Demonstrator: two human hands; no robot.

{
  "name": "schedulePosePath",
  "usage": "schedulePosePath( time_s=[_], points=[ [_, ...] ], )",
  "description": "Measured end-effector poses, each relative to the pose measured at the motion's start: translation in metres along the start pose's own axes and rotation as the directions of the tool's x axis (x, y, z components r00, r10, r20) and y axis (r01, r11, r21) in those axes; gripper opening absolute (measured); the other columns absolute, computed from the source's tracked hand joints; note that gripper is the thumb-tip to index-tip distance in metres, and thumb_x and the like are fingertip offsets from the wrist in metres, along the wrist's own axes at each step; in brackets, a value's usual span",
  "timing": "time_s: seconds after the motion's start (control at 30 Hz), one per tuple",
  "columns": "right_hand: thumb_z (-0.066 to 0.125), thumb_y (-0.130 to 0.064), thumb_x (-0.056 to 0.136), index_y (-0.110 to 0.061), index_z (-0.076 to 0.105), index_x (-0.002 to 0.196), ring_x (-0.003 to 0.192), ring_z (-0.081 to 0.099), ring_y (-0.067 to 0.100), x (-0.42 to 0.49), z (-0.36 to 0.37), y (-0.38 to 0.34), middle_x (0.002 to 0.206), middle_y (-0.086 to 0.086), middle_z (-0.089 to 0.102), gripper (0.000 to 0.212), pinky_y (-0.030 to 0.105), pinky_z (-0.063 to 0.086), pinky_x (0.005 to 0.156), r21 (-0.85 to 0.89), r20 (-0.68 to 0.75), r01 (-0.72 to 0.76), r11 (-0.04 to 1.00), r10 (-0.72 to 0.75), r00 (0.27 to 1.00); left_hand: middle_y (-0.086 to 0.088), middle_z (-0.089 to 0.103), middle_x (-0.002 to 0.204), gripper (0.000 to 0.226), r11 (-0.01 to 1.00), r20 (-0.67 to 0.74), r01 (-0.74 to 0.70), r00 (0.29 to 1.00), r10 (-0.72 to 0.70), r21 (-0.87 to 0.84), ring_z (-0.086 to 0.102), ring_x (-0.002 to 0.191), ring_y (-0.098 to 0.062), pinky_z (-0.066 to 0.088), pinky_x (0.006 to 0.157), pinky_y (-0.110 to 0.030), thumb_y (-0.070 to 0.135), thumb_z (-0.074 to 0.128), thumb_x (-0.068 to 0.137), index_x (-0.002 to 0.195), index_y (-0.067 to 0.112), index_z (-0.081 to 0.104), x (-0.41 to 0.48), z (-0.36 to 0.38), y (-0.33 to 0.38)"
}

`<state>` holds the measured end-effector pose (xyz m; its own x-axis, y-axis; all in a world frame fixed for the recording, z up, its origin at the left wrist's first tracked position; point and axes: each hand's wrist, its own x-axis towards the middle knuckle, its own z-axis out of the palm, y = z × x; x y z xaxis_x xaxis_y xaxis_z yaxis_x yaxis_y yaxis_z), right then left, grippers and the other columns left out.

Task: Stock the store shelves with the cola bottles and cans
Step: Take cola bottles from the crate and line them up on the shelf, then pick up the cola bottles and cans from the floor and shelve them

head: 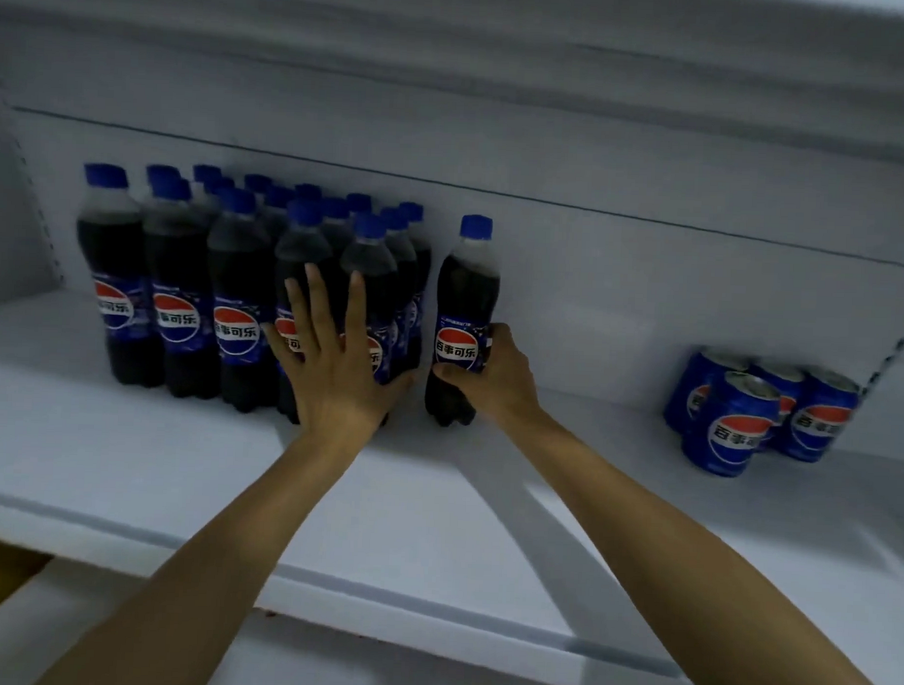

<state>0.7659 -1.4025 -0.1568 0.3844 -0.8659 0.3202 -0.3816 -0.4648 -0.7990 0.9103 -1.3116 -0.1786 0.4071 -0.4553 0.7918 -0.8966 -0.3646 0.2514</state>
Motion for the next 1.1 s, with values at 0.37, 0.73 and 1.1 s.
schedulePosePath(
  time_s=[0.37, 0.73, 1.1],
  points=[
    [0.081, -0.023, 0.075, -0.008, 0.044, 0.129, 0.110, 0.059, 0.028, 0.063, 0.038, 0.026, 0.125, 0.013, 0.058, 0.066, 0.038, 0.051, 0.090, 0.026, -0.042, 0.003, 1.000, -0.001, 0.999, -0.017, 0.011, 0.156, 0.113, 0.998, -0.184, -0.058, 0.981, 0.063, 0.031, 0.007, 0.143, -0.041, 0.018, 0.106, -0.071, 0.065, 0.059, 0.073, 0.151, 0.025, -0.011, 0.002, 0.039, -0.013],
    [0.079, -0.018, 0.077, -0.005, 0.044, 0.131, 0.111, 0.056, 0.026, 0.070, 0.051, 0.034, 0.127, 0.015, 0.053, 0.066, 0.036, 0.050, 0.091, 0.061, -0.177, 0.045, 0.997, -0.034, 0.984, -0.015, 0.011, 0.156, 0.120, 0.997, -0.210, -0.073, 0.975, 0.072, 0.001, 0.006, 0.144, -0.038, 0.016, 0.107, -0.070, 0.056, 0.070, 0.069, 0.151, 0.027, -0.012, 0.002, 0.041, -0.014],
    [0.079, -0.032, 0.077, -0.008, 0.037, 0.135, 0.117, 0.054, 0.026, 0.057, 0.046, 0.022, 0.133, 0.012, 0.053, 0.076, 0.026, 0.042, 0.080, -0.006, -0.126, -0.191, 0.982, 0.189, 0.974, -0.012, 0.005, 0.158, 0.121, 0.993, -0.118, -0.095, 0.989, 0.085, -0.077, 0.004, 0.144, -0.037, 0.014, 0.106, -0.073, 0.054, 0.073, 0.069, 0.150, 0.029, -0.014, 0.000, 0.030, -0.014]
  ],
)
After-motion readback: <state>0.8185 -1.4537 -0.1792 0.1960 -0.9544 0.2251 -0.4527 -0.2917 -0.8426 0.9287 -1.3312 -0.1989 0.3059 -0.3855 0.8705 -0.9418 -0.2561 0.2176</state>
